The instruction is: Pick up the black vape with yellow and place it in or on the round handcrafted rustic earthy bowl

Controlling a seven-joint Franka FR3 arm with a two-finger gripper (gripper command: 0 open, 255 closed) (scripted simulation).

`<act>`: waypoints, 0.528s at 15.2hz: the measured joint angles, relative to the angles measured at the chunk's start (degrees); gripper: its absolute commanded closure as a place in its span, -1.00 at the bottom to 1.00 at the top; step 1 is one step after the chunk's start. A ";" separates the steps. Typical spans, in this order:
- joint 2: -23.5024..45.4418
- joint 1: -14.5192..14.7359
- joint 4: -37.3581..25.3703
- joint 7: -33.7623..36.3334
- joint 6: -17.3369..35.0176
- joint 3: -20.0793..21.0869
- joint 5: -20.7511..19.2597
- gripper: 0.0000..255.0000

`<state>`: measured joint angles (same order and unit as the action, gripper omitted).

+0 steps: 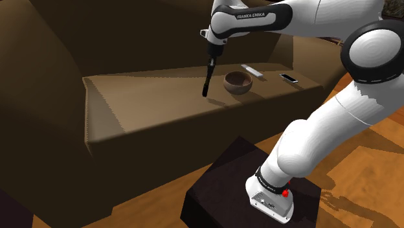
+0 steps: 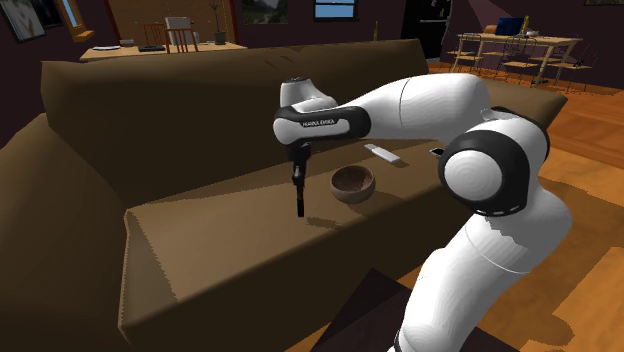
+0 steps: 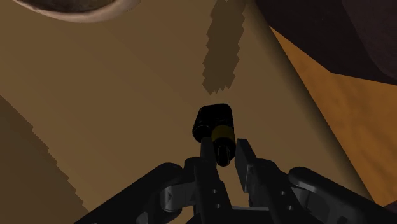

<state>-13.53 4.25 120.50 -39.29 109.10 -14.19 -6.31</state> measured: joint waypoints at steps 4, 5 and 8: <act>-0.38 0.07 -2.63 -0.06 -3.00 0.18 0.04 1.00; -0.35 0.09 -3.38 -0.11 -3.72 0.20 0.08 1.00; -0.39 0.14 -5.66 -0.20 -6.05 0.31 0.15 1.00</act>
<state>-13.92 4.40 114.84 -39.49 103.05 -13.88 -6.16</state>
